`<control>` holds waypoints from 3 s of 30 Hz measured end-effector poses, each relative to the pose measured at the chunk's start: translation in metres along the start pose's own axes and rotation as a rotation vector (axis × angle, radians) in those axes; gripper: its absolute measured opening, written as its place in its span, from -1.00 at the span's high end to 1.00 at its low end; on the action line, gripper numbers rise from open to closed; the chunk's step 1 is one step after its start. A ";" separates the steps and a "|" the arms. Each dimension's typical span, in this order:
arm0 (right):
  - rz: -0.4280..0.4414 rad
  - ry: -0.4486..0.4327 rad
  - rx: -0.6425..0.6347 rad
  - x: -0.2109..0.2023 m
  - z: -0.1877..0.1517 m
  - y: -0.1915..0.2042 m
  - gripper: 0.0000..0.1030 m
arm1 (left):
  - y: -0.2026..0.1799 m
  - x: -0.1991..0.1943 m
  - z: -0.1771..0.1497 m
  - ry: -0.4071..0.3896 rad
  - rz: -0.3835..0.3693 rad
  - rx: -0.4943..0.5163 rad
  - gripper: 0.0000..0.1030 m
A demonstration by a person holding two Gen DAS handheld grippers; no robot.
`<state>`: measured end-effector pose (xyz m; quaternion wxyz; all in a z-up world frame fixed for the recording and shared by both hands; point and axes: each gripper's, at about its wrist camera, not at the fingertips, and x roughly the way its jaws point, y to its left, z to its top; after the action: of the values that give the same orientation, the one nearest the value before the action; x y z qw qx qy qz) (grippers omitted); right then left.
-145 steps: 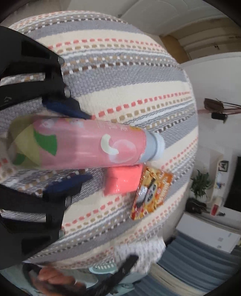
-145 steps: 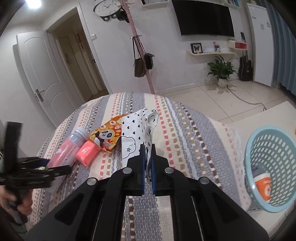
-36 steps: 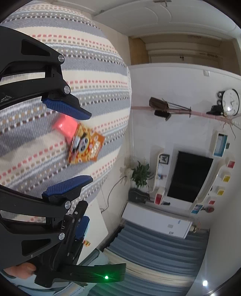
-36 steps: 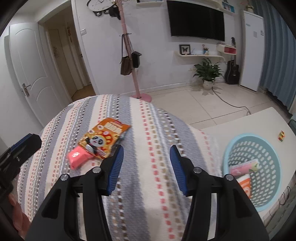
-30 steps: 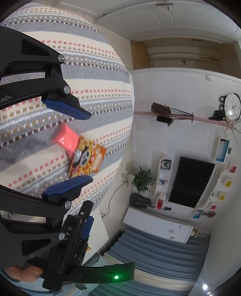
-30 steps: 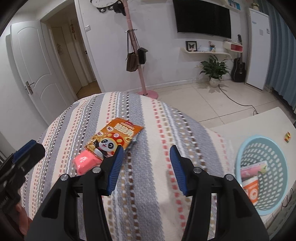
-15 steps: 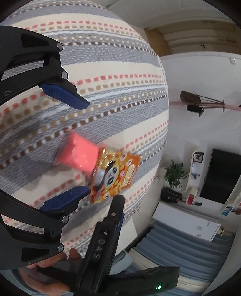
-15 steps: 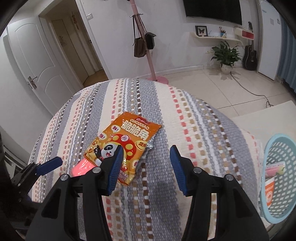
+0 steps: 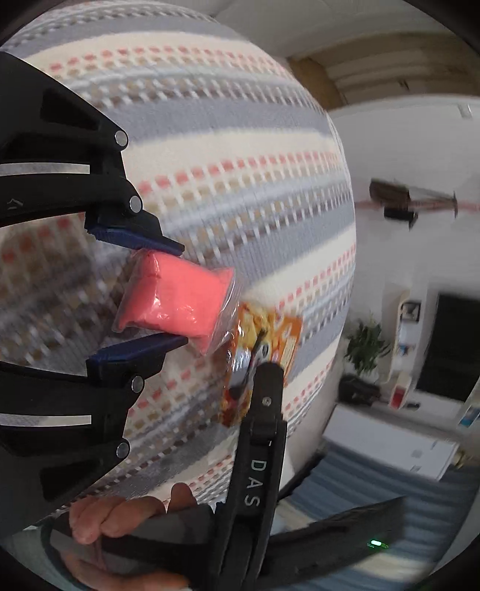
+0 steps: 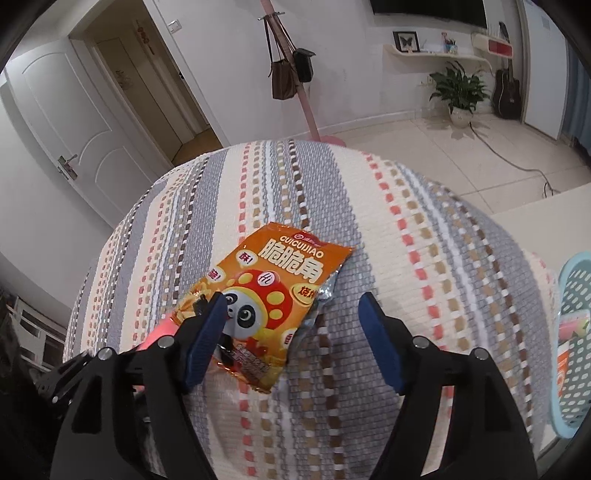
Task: Collect trash
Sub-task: 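Grasp the pink packet with the left tool while the right tool grasps the orange snack bag, then carry the pink packet and snack bag to the blue basket and release both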
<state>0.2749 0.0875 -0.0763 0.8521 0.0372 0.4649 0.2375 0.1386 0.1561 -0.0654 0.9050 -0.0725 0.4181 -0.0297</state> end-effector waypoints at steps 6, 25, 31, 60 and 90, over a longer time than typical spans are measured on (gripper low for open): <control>0.020 0.033 0.091 0.015 0.006 0.009 -0.73 | 0.044 -0.020 -0.004 -0.092 0.055 -0.141 0.21; -0.270 -0.054 -0.072 0.035 -0.006 0.060 -0.45 | 0.056 -0.026 -0.017 -0.153 0.060 -0.260 0.21; -0.229 -0.069 -0.053 0.021 -0.014 0.048 -0.13 | 0.049 -0.029 -0.014 -0.173 0.073 -0.239 0.21; 0.078 0.086 -0.449 0.017 -0.058 0.160 -0.34 | 0.129 -0.121 -0.065 -0.277 0.191 -0.371 0.21; 0.104 -0.226 -0.216 -0.093 -0.030 0.061 0.94 | 0.006 -0.094 0.006 -0.289 0.036 -0.152 0.21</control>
<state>0.1854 0.0956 -0.0040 0.8846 -0.0042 0.3353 0.3241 0.0819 0.1731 0.0082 0.9480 -0.1366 0.2859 0.0290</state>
